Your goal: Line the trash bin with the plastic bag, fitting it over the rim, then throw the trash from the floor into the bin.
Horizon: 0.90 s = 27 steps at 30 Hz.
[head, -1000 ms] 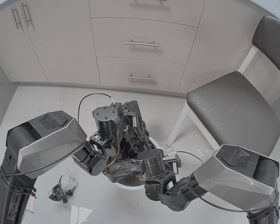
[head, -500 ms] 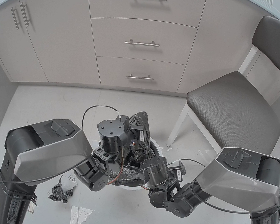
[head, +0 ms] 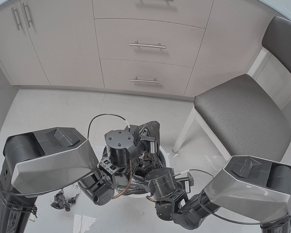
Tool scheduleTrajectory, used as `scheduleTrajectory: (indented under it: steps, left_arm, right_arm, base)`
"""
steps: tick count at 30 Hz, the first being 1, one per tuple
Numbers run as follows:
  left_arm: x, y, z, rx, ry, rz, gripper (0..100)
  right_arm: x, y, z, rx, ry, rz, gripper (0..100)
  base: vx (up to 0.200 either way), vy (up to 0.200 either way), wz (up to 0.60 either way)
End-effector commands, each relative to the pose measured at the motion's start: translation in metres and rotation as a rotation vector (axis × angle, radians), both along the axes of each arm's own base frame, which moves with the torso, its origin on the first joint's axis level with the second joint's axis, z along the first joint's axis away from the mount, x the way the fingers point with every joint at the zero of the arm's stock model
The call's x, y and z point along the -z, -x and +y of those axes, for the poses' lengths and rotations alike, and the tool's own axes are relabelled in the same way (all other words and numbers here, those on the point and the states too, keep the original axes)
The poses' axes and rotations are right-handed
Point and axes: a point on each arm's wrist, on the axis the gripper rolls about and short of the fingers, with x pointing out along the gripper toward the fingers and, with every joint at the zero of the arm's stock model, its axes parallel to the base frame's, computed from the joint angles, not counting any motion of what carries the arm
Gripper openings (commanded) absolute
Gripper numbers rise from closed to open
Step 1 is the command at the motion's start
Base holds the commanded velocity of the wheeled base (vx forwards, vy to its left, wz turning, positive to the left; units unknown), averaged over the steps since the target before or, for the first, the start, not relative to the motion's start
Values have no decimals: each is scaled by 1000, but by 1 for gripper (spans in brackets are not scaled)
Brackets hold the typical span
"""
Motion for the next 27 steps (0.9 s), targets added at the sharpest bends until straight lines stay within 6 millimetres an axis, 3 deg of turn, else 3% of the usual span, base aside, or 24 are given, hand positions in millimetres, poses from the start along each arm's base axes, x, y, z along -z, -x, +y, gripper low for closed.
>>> scheduleTrajectory:
  steps: [1,8,16,21,27]
  left_arm:
    - [-6,6,-4,16,8,-8,0]
    - [-7,4,-6,19,4,-13,0]
    - [-6,-37,-5,-43,-27,-60,0]
    - [-7,-32,-13,-26,-25,-61,0]
    - [0,-11,-26,24,-38,-41,0]
  right_arm:
    - [5,-2,-3,10,7,9,100]
    - [5,0,-6,11,17,16,100]
    - [6,-1,-11,24,29,26,100]
    - [8,2,-15,42,53,29,100]
    - [5,11,-21,39,77,42,100]
  base:
    - [0,0,0]
    - [0,0,0]
    - [0,0,0]
    - [0,0,0]
    - [0,0,0]
